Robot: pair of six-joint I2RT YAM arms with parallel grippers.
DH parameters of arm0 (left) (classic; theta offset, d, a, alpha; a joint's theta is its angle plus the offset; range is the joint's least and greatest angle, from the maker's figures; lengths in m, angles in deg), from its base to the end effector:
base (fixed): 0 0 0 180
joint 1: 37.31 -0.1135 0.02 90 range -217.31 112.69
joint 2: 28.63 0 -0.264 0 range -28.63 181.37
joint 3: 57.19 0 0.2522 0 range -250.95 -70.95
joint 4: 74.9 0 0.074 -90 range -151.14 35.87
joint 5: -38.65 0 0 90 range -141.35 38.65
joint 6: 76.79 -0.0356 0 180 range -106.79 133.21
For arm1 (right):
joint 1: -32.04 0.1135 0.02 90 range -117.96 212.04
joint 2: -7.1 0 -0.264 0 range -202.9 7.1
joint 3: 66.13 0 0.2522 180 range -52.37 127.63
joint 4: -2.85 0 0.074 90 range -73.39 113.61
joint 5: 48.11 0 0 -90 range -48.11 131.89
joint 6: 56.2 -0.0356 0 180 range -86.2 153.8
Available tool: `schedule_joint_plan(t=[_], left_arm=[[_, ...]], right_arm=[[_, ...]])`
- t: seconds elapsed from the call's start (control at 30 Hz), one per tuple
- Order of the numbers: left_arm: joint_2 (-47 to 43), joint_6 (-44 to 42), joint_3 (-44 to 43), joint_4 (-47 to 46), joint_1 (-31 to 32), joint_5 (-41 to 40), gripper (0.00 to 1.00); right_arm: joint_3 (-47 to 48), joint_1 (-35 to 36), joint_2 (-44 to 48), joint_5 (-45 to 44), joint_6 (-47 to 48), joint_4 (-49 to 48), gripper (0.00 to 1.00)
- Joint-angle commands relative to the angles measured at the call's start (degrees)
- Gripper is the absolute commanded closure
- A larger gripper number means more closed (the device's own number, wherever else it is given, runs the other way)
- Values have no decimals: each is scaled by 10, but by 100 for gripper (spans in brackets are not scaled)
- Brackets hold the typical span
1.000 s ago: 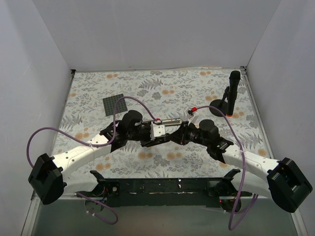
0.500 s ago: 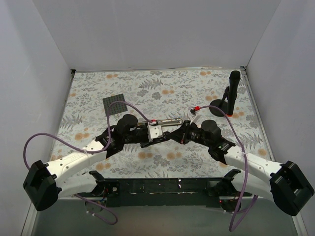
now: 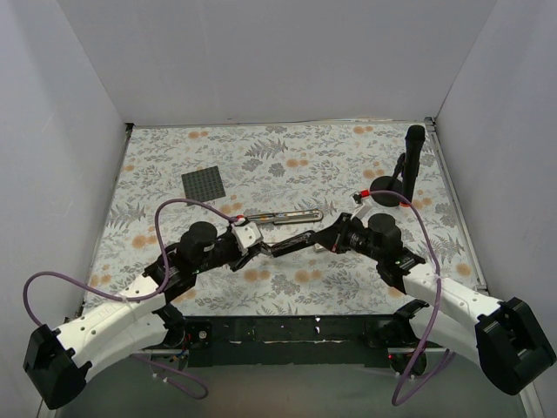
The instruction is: Load the staples into the stapler
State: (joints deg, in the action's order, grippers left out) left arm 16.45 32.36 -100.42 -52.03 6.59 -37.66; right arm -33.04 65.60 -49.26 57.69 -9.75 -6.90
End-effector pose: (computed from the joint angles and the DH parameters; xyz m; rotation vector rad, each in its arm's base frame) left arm 0.1269 -0.1339 0.2469 0.6110 2.0273 -0.9230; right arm 0.1702 0.1245 0.2083 -0.0428 1.9682 1.1736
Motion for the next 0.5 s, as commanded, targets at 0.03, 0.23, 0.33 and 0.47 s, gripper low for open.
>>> schedule_joint_plan(t=[0.03,0.23,0.33,0.47], left_arm=[[-27,75,19,-38,-43,-208,100],[25,232,16,-49,-77,-292,98],[55,337,21,-39,-95,-303,96],[77,450,40,-31,-132,-307,89]], right_arm=[[-18,-27,3,-38,22,33,99],[-24,-35,9,-44,17,28,99],[-29,-36,5,-42,15,20,99],[-32,-36,-2,-38,13,17,99]])
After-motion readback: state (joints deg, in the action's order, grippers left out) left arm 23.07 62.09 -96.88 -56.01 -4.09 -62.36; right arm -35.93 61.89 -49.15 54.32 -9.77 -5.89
